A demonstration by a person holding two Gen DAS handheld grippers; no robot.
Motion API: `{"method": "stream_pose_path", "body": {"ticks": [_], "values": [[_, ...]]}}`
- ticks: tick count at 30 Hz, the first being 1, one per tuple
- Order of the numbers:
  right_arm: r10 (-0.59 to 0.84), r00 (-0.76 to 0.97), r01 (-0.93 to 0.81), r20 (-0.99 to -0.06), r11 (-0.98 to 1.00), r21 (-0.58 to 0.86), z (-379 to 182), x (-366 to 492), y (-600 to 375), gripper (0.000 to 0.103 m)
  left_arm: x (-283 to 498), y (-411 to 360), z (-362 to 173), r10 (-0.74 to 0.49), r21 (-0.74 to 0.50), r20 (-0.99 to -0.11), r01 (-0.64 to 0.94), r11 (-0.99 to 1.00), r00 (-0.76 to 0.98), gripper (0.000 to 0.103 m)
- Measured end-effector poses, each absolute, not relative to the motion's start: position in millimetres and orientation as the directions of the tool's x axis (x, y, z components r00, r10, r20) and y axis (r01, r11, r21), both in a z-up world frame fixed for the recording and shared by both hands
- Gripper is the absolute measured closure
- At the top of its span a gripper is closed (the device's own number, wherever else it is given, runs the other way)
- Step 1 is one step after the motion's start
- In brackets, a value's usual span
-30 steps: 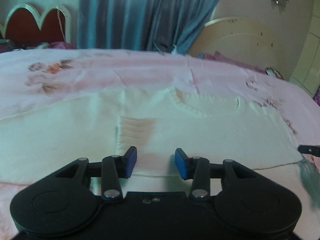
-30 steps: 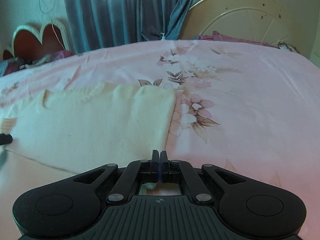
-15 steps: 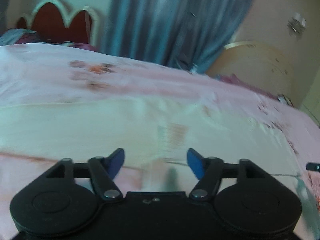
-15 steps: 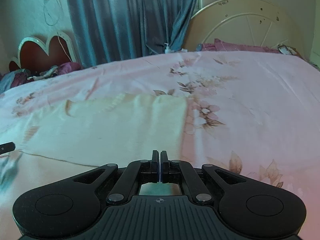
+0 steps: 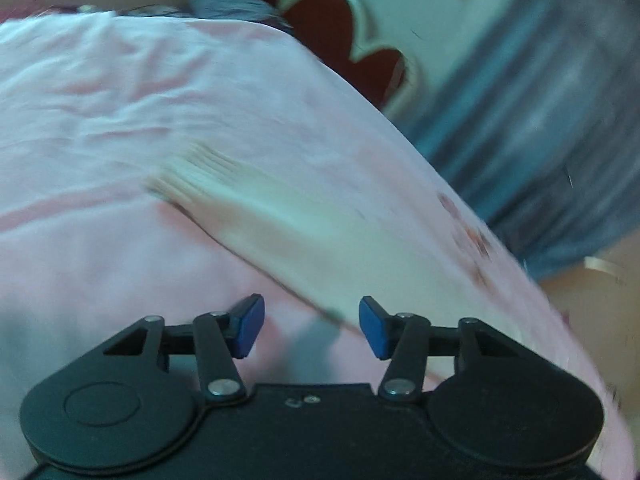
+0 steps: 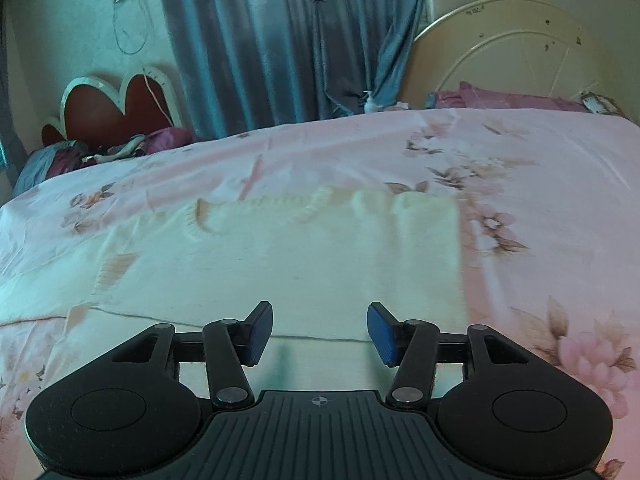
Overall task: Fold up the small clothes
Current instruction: 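Grasp the other sleeve cuff with the left gripper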
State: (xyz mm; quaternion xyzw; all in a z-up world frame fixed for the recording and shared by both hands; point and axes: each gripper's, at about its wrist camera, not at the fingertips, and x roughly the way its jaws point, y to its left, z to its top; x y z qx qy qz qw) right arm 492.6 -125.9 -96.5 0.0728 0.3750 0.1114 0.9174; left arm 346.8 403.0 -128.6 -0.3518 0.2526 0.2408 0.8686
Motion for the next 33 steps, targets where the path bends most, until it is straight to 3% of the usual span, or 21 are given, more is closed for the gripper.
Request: {"method": "stream_pose_path", "body": {"ticks": [4,9,15,19,25,31,33], "values": [[0.252,0.687,-0.152,-0.681,0.967,0.204,-97,495,-110,0.05,341,437,-131,0.262,-0.585,-0.573,-0.612,0.532,0.776,0.056],[0.241,0.69,-0.147,-0.683,0.97,0.194,-93,498,-101,0.05,339,463,-138,0.274,-0.675,-0.551,-0.614,0.41,0.789,0.067],[0.227,0.696,-0.145,-0.681,0.974,0.177,-84,497,-101,0.05,309,461,-133,0.288,-0.8,-0.405,-0.488,0.348,0.868,0.059],[0.222,0.697,-0.134,-0.682,0.974,0.18,-84,497,-104,0.05,303,448,-144,0.238,-0.792,-0.448,-0.506,0.341,0.862,0.059],[0.222,0.701,-0.133,-0.678,0.974,0.182,-83,495,-104,0.05,312,457,-147,0.26,-0.791,-0.454,-0.52,0.323,0.852,0.061],[0.223,0.706,-0.133,-0.672,0.974,0.184,-79,491,-105,0.05,322,473,-149,0.322,-0.738,-0.523,-0.608,0.291,0.789,0.095],[0.224,0.706,-0.132,-0.672,0.974,0.186,-79,491,-108,0.05,326,475,-144,0.319,-0.72,-0.539,-0.623,0.306,0.78,0.098]]}}
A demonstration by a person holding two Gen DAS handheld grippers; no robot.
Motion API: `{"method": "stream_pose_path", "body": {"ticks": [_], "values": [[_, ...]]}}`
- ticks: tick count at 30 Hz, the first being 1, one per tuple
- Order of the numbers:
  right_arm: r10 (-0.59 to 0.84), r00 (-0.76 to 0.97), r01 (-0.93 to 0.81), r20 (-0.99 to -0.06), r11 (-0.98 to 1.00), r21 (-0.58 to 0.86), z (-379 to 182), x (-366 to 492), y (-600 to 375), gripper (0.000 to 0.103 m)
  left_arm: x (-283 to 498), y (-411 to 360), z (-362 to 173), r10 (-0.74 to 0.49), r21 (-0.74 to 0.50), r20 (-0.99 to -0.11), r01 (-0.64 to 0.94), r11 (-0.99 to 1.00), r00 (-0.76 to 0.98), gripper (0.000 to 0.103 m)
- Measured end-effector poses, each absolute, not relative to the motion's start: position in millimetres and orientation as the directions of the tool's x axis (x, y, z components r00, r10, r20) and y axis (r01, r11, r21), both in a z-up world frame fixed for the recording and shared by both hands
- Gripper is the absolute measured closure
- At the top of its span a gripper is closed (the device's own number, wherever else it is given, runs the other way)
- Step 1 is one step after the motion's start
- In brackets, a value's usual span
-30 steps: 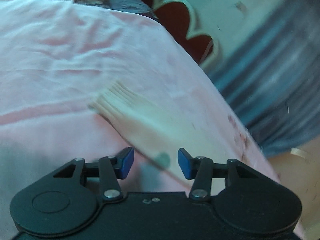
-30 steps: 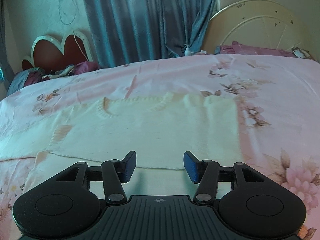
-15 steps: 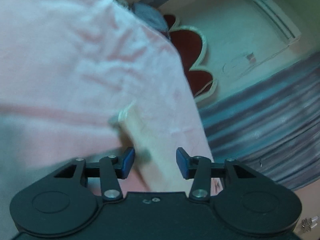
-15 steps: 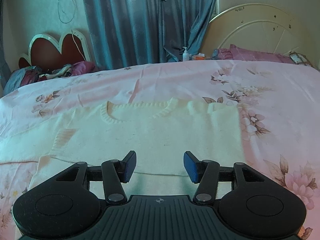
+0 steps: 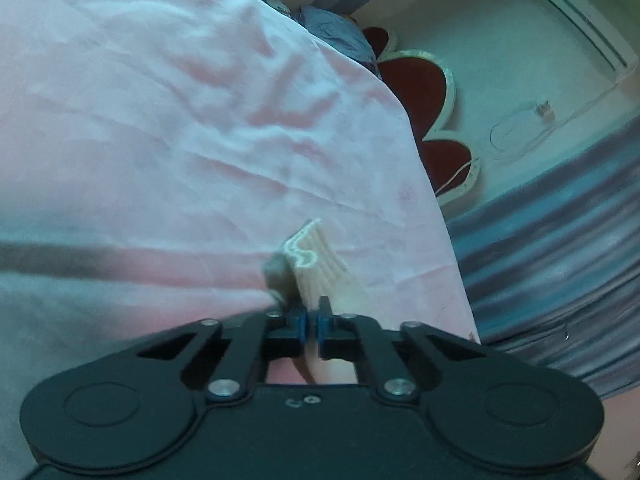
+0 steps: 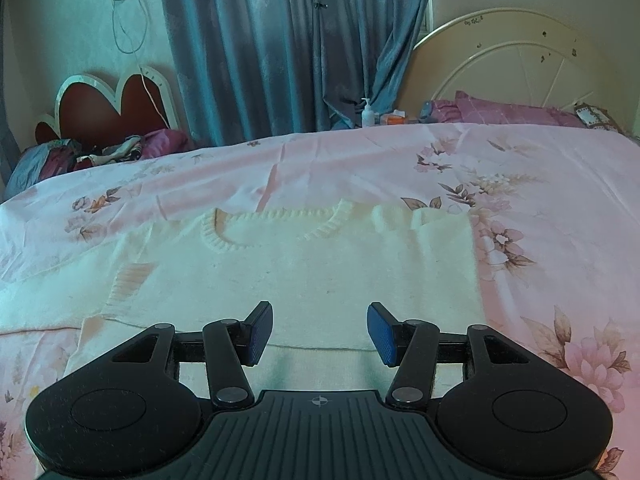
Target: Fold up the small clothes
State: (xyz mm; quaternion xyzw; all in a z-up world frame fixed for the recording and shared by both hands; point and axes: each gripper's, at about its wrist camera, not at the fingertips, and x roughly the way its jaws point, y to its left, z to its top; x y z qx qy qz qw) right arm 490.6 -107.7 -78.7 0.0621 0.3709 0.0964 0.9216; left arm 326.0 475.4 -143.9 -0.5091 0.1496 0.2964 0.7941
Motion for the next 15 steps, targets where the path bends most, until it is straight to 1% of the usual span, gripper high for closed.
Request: {"method": "stream_pose_path", "body": {"ticks": [3,6,9,15], "values": [[0.225,0.714,-0.124,-0.663,0.973,0.197,-76,489,-114,0.05,330,467,-129,0.32,-0.698,-0.509,-0.601,0.39,0.799,0.099],[0.226,0.722,-0.114,-0.654,0.971,0.209,-74,486,-122,0.05,345,441,-105,0.281,-0.667,-0.465,-0.541,0.512,0.839,0.1],[0.226,0.725,-0.106,-0.651,0.97,0.22,-75,484,-130,0.05,374,400,-86,0.179,-0.637,-0.44,-0.447,0.628,0.88,0.1],[0.222,0.733,-0.077,-0.643,0.966,0.246,-78,482,-152,0.05,444,280,-71,-0.073,-0.552,-0.475,-0.233,0.8,0.877,0.099]]}}
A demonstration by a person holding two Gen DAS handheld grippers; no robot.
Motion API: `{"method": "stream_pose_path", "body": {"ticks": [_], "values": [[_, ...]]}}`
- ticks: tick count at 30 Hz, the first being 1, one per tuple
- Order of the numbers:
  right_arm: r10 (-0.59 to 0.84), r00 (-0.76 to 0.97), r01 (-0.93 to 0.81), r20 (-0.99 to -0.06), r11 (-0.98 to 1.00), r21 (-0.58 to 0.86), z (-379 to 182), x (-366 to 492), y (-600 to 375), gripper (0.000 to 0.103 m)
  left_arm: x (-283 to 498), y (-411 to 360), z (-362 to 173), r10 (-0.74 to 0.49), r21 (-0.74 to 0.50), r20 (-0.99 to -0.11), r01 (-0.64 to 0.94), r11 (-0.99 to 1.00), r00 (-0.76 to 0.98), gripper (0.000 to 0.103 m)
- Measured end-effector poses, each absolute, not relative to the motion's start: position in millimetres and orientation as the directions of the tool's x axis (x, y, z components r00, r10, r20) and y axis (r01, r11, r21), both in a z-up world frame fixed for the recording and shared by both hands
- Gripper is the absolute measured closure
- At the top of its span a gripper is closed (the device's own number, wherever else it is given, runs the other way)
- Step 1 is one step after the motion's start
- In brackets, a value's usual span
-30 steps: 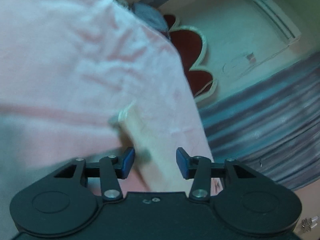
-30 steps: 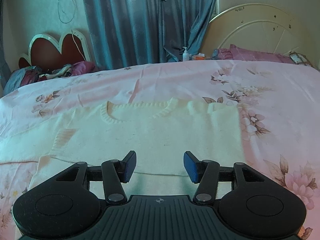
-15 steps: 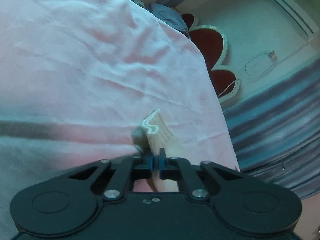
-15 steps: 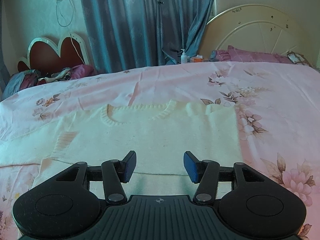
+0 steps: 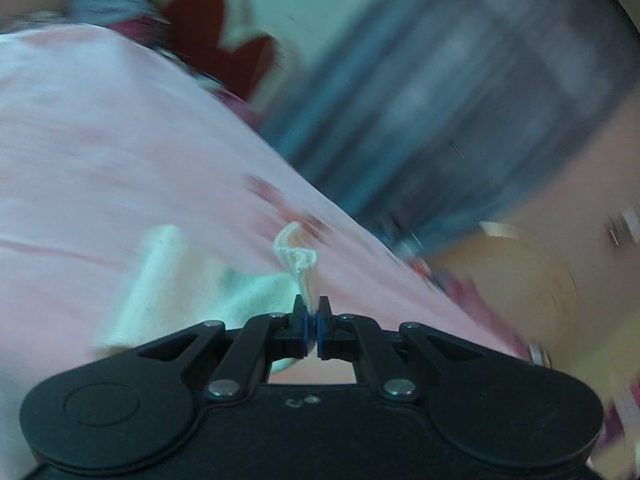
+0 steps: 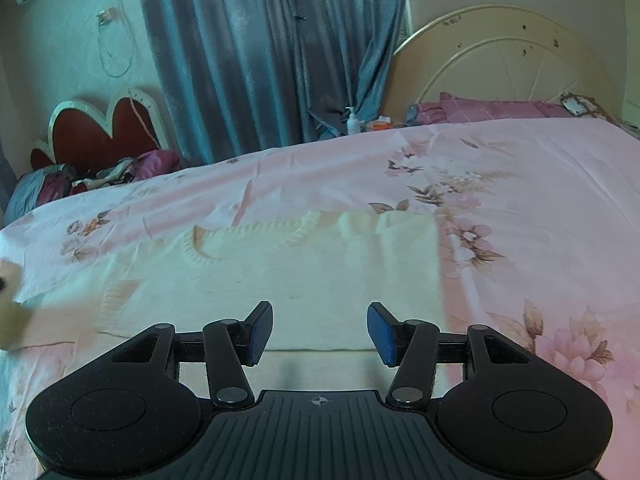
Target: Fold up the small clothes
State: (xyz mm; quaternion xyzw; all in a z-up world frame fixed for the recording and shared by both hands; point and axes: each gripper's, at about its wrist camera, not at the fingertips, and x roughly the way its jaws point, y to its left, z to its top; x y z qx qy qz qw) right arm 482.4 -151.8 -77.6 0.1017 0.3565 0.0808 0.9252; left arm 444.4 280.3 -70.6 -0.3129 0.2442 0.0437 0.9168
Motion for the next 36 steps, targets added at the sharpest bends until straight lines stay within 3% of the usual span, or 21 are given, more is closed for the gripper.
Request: {"method": "stream_pose_path", "body": {"ticks": [5,14,16,18,20,21,25,31,36], "values": [[0.217,0.742,-0.043,-0.635,0.96,0.278,-79,478,-175,0.05,485,164,-72,-0.237,-0.449,-0.536,-0.036,0.893,0.81,0.099],[0.212,0.747,0.014,-0.63,0.942,0.335,-81,470,-221,0.05,523,31,-113,-0.328,-0.328,-0.666,0.133,0.935,0.67,0.099],[0.223,0.74,0.021,-0.634,0.935,0.353,-81,469,-230,0.05,527,17,-126,-0.348,-0.329,-0.688,0.153,0.932,0.637,0.092],[0.233,0.737,0.028,-0.634,0.927,0.374,-81,468,-238,0.05,526,9,-130,-0.369,-0.336,-0.663,0.181,0.924,0.652,0.063],[0.266,0.73,0.024,-0.63,0.911,0.412,-82,470,-241,0.05,518,7,-125,-0.373,-0.341,-0.647,0.186,0.922,0.665,0.051],[0.285,0.725,0.018,-0.627,0.902,0.431,-83,472,-241,0.05,511,10,-119,-0.352,-0.327,-0.641,0.173,0.929,0.682,0.05],[0.389,0.7,-0.032,-0.598,0.854,0.519,-87,489,-223,0.05,480,54,-101,-0.259,-0.315,-0.635,0.062,0.947,0.728,0.052],[0.474,0.643,-0.103,-0.602,0.832,0.545,-101,525,-170,0.05,436,146,-105,-0.068,-0.239,-0.695,-0.14,0.961,0.716,0.057],[0.494,0.585,-0.101,-0.643,0.831,0.547,-123,548,-139,0.05,442,179,-119,-0.063,-0.273,-0.721,-0.199,0.941,0.69,0.061]]}}
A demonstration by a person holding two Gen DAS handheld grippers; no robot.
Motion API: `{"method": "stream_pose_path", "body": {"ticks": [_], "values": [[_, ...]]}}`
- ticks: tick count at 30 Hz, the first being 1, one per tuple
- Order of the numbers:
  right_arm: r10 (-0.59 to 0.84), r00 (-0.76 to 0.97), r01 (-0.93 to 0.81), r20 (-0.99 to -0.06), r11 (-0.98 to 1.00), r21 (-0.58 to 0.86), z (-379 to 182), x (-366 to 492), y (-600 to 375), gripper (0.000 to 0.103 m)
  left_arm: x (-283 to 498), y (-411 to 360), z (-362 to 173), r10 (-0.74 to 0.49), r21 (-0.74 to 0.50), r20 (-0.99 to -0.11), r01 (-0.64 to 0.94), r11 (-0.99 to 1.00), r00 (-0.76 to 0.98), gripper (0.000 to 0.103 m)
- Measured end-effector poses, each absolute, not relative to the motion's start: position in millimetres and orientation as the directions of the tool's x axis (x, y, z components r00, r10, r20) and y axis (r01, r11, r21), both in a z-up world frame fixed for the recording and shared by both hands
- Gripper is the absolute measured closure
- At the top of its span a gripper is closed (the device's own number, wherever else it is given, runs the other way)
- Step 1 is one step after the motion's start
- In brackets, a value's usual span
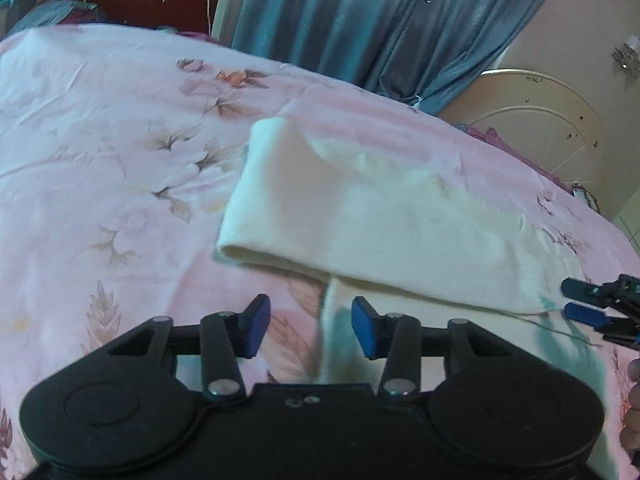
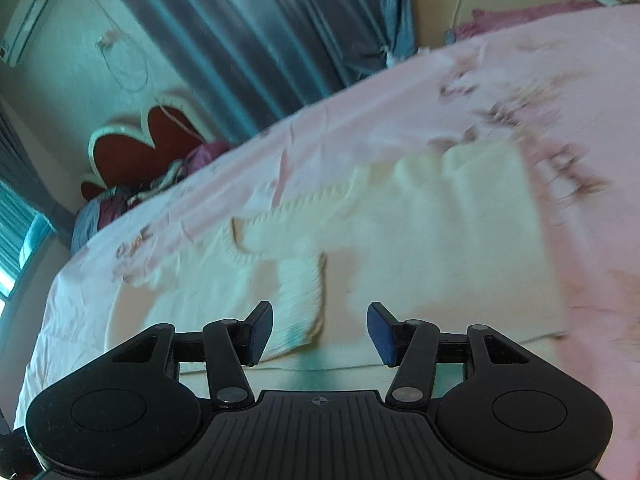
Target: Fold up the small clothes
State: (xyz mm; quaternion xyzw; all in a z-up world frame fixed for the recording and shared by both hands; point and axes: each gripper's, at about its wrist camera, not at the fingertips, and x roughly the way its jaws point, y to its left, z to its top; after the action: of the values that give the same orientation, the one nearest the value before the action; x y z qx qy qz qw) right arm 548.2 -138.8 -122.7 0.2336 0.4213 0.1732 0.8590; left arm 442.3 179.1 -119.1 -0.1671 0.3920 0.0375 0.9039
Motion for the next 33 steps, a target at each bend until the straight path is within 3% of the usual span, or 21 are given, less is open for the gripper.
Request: {"method": "stream_pose_path", "body": {"ticks": [3,8,12,16,20,33], "values": [[0.5,0.57,-0.127,-0.653,0.838,0.531,-126,555,-125,0.05,450,184,-123,-0.081,-0.295,-0.712,-0.193,0.936,0.697,0.061],[0.471,0.557,-0.178,-0.684,0.872,0.456,-127,564,-103,0.098,458,183,-126,-0.051,-0.265,-0.711,-0.199,0.944,0.702,0.067],[0.446,0.629,-0.207,-0.636,0.885,0.416,-105,557,-107,0.099,461,184,-126,-0.067,-0.249,-0.722,-0.168,0.954,0.688,0.069],[0.331,0.756,-0.136,-0.565,0.923,0.359,-73,542,-148,0.099,464,183,-125,-0.065,-0.218,-0.726,-0.139,0.966,0.684,0.075],[0.301,0.734,-0.111,-0.609,0.937,0.33,-81,542,-173,0.099,467,177,-126,-0.08,-0.199,-0.718,-0.094,0.976,0.691,0.089],[0.274,0.74,-0.063,-0.614,0.937,0.343,-82,528,-193,0.099,469,172,-125,-0.089,-0.17,-0.718,-0.05,0.984,0.69,0.094]]}}
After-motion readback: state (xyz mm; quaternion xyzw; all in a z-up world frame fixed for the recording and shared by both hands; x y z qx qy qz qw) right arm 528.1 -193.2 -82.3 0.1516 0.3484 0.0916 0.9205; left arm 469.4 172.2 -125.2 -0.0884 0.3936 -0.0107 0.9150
